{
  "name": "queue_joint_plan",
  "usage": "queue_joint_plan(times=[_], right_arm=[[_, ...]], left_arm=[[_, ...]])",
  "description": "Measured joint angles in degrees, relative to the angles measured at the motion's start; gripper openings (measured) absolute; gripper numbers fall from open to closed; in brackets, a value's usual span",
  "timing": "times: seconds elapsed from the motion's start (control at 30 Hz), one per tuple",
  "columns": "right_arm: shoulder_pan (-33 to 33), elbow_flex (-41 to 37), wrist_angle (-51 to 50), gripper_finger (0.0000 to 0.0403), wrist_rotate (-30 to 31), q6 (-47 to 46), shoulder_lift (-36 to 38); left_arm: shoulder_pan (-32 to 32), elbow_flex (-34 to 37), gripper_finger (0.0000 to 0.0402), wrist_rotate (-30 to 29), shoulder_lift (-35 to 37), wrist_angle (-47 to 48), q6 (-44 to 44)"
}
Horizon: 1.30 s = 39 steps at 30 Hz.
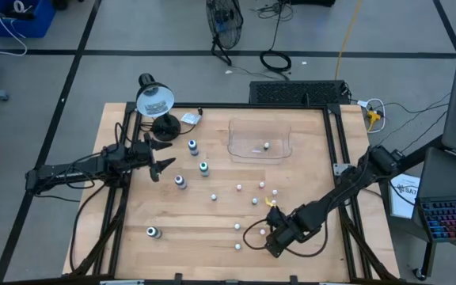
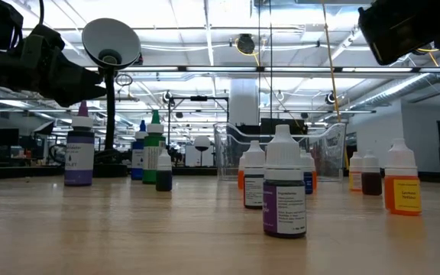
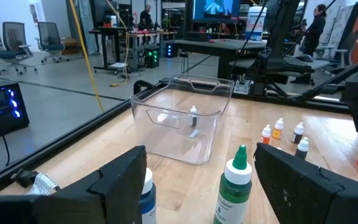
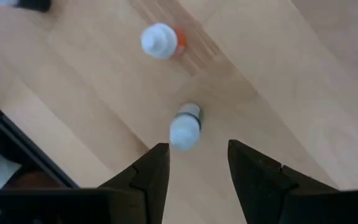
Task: Pick & Place food coloring
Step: Put the black food coloring into the transparent bin
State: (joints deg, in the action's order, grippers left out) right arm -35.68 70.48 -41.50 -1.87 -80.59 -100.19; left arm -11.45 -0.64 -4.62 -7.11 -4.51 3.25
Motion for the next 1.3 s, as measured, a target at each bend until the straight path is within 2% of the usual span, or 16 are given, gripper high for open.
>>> queue_joint_plan(times=[0.53, 0.83, 1.0, 1.23, 1.3], right_arm=[[0.2, 0.0, 3.5, 0.015, 0.2, 0.5, -4.5], [0.2, 0.0, 3.5, 0.0148, 0.3, 0.4, -4.7], [0.2, 0.0, 3.5, 0.0126, 0.3, 0.3, -4.7], [0.2, 0.0, 3.5, 0.0053, 0.1, 0.6, -4.6], [0.2, 0.0, 3.5, 0.0047, 0.1, 1.5, -4.6]], left_arm=[[0.0, 0.0, 0.0296, 0.0, 0.0, 0.0, 0.0], [0.0, 0.0, 0.0296, 0.0, 0.0, 0.0, 0.0], [0.0, 0.0, 0.0296, 0.0, 0.0, 0.0, 0.0], [0.0, 0.0, 0.0296, 0.0, 0.0, 0.0, 0.0], [0.0, 0.0, 0.0296, 0.0, 0.0, 0.0, 0.0]])
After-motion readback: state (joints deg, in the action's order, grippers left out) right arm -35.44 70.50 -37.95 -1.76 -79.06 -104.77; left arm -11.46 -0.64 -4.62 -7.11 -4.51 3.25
